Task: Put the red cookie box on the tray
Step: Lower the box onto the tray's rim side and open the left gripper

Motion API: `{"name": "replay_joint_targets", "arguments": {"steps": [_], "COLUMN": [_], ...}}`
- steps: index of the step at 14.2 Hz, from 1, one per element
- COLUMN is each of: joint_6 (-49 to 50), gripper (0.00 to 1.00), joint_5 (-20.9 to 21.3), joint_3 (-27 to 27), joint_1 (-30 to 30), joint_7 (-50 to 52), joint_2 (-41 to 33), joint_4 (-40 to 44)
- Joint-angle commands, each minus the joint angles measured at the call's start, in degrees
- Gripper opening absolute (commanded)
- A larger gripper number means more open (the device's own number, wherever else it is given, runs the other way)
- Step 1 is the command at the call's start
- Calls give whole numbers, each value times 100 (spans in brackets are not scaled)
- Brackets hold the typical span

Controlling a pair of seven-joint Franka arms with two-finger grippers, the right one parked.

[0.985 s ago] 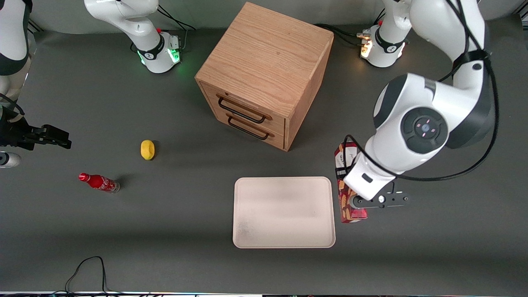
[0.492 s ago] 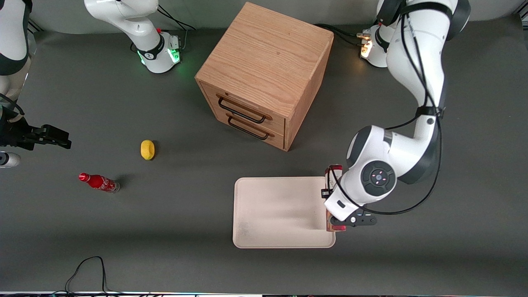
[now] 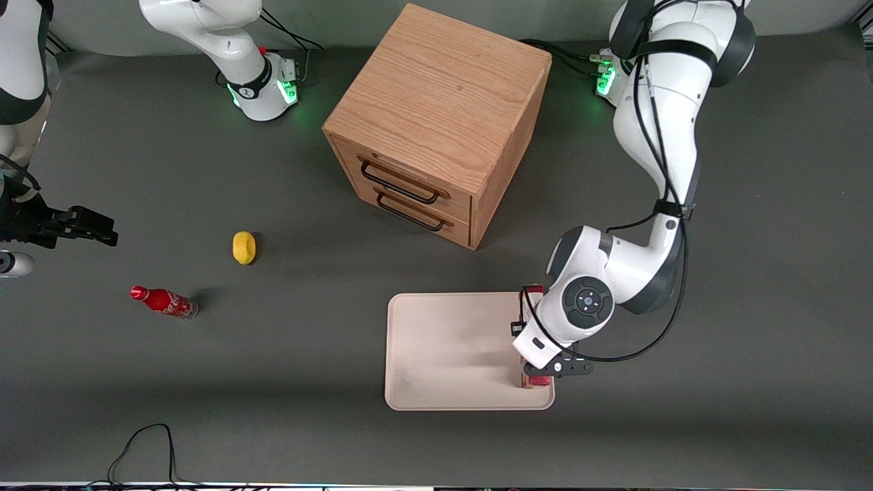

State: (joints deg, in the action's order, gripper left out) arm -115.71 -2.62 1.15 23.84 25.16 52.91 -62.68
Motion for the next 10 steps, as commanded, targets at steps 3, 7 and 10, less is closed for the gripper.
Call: {"name": "replay_joint_targets", "arguments": {"steps": [3, 7, 10], "joint_6": [-83, -74, 39], "gripper": [0, 69, 100], "joint_5": [42, 60, 60], "joint_3": [-63, -63, -63], "joint_1": [51, 42, 42], "joint_7": [129, 129, 156], "joint_2": [18, 0, -113], "joint_4": [19, 19, 19]}}
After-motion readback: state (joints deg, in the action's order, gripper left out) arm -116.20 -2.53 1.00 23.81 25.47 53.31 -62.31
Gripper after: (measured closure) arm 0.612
